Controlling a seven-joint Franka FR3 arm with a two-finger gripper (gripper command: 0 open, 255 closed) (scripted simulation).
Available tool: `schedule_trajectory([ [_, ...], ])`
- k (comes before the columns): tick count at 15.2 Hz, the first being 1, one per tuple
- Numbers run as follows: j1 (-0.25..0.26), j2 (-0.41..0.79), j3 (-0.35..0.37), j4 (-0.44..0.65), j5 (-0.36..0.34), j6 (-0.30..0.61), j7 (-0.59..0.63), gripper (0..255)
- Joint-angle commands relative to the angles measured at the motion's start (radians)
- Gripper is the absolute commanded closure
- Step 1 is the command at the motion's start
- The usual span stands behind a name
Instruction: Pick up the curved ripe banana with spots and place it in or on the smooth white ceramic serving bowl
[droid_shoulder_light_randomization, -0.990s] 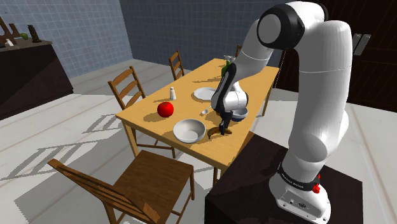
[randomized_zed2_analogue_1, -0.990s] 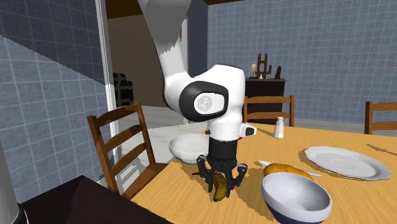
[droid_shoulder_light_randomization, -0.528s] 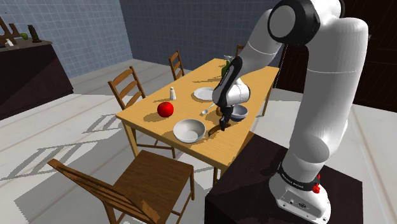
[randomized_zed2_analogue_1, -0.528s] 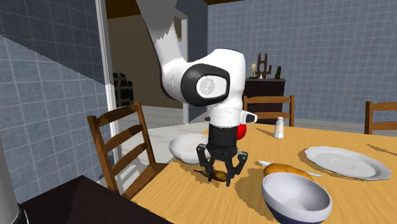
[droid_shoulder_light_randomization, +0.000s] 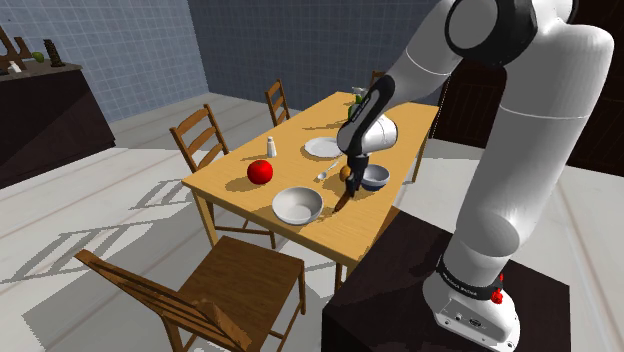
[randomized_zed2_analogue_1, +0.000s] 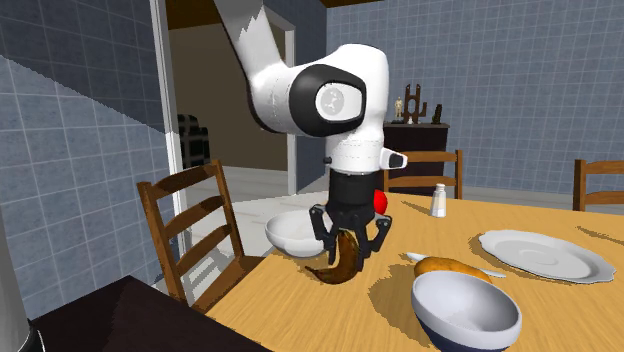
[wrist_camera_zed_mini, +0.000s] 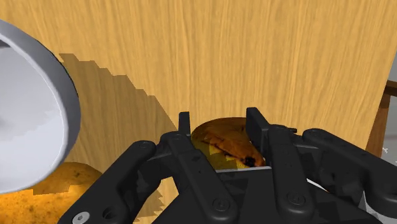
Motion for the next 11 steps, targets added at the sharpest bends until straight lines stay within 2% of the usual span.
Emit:
schedule_trajectory([
  [1, 0.002, -0.033, -0.005, -0.003, -0.023, -0.028, 0.018, 255],
  [11, -0.003, -0.165, -0.010, 0.016, -0.099, -0.174, 0.076, 255],
])
